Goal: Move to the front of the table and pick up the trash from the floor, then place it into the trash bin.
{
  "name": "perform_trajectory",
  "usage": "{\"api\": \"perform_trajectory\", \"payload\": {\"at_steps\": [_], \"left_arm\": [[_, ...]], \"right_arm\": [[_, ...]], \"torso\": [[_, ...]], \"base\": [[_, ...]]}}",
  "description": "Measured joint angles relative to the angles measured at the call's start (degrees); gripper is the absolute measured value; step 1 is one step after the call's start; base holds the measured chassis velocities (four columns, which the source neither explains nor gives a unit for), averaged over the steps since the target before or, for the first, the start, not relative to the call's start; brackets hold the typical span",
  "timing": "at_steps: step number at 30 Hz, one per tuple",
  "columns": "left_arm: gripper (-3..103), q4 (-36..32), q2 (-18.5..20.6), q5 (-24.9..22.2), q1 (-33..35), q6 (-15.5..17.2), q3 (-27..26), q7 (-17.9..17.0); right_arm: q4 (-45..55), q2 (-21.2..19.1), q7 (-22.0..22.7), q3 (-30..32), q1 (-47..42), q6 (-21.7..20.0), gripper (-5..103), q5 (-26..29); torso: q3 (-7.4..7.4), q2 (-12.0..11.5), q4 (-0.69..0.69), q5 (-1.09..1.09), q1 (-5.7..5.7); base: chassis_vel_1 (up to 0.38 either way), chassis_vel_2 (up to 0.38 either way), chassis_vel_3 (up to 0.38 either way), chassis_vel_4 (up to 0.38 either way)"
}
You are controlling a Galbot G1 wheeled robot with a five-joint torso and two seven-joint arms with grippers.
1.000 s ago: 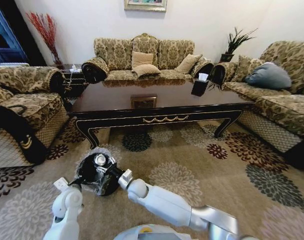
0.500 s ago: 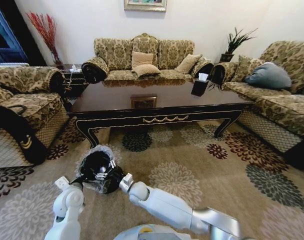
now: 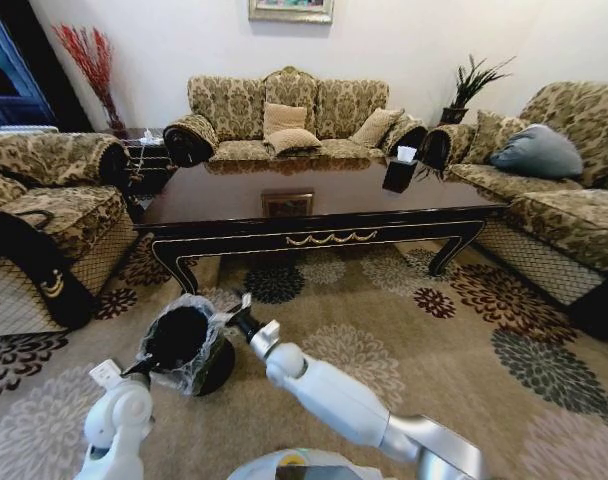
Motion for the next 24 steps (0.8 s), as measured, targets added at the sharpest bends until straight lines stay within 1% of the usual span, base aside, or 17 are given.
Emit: {"api": "perform_trajectory", "payload": {"at_steps": [2,3,7,13,16,24], "left_arm": [[4,0.0,-0.6,0.5,0.6,0.0,0.7,0.0],[4,0.0,-0.6,0.5,0.6,0.0,0.7,0.0],[4,0.9,-1.2,1.9,0.7,0.0,1.7,0.0],[4,3.3,-1.6,2.2,-0.3,-0.5,2.9,0.3],[4,4.0,-2.0,2.5,-0.8,-0.7,3.6,0.4],[4,5.8,-3.0,5.1,-1.1,-1.4,5.2,1.3]], "right_arm": [[-1.5,-0.6,2.9,2.8,-1.0,-1.8,100,-0.5],[-1.5,-0.6,2.9,2.8,-1.0,-1.8,100,-0.5],[-2.1,-1.8,5.2,7.7,-4.0,-3.5,100,0.5],[-2.5,-2.6,5.3,12.4,-7.5,-2.9,100,0.5],[-2.8,-2.7,5.3,13.3,-8.2,-2.3,100,0.3],[-4.0,-2.5,4.9,14.1,-9.1,-0.9,100,-0.4]], "torso": [[0.0,0.0,0.0,-0.01,0.0],[0.0,0.0,0.0,-0.01,0.0],[0.0,0.0,-0.01,0.0,0.0],[0.0,0.0,0.0,0.0,0.0],[0.0,0.0,0.01,0.01,0.0],[0.0,0.0,0.01,0.0,0.0]], "base": [[0.0,0.0,0.0,0.0],[0.0,0.0,0.0,0.0],[0.0,0.0,0.0,0.0],[0.0,0.0,0.0,0.0],[0.0,0.0,0.0,0.0],[0.0,0.0,0.0,0.0]]}}
